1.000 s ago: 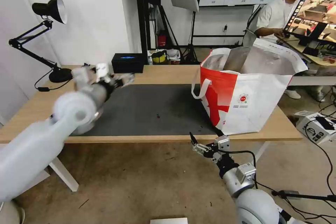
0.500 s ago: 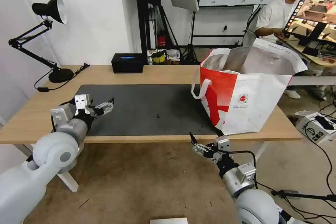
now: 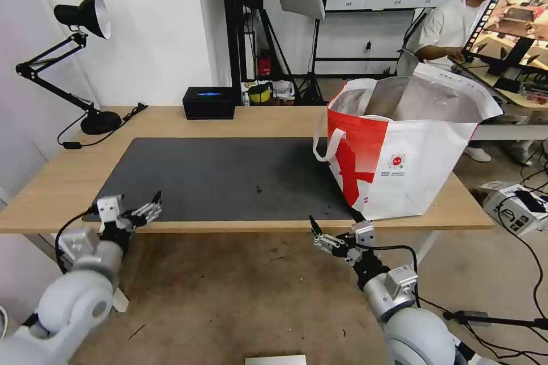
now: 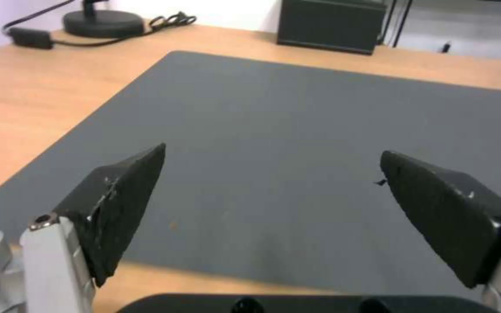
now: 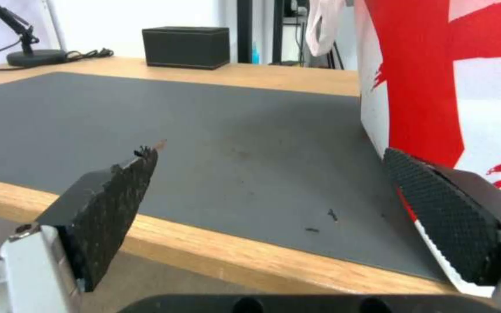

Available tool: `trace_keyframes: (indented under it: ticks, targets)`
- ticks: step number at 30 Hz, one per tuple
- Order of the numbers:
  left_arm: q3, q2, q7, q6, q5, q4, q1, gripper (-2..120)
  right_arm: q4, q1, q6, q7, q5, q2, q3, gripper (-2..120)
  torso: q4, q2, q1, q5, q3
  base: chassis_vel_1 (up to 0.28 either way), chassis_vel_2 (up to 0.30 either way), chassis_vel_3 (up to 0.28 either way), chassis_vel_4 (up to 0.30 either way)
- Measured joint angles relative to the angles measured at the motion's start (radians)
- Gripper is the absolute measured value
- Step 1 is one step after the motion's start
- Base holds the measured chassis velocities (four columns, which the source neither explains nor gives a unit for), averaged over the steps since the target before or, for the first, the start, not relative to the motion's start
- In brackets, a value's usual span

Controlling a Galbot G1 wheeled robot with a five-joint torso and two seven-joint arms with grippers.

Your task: Pick up the trash from the table and place it into the takeout bag.

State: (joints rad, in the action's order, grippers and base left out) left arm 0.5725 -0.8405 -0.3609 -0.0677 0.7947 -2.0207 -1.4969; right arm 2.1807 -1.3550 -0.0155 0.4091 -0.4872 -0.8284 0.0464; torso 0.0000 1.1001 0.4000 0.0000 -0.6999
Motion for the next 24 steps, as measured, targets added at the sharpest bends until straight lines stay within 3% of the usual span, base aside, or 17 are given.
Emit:
trace_keyframes:
  ticks: [10,24]
  targets:
    - [0.016,-0.109,0.046,0.072,-0.102,0.024,-0.082,100,0.0,0.0,0.0,0.0,0.0,0.0,0.0,100,0.0001,0.0,0.0,0.0,0.0,0.0,0.0,0.0,0.0]
    - [0.019,-0.113,0.067,0.088,-0.107,0.025,-0.081,100,0.0,0.0,0.0,0.0,0.0,0.0,0.0,100,0.0,0.0,0.0,0.0,0.0,0.0,0.0,0.0,0.0]
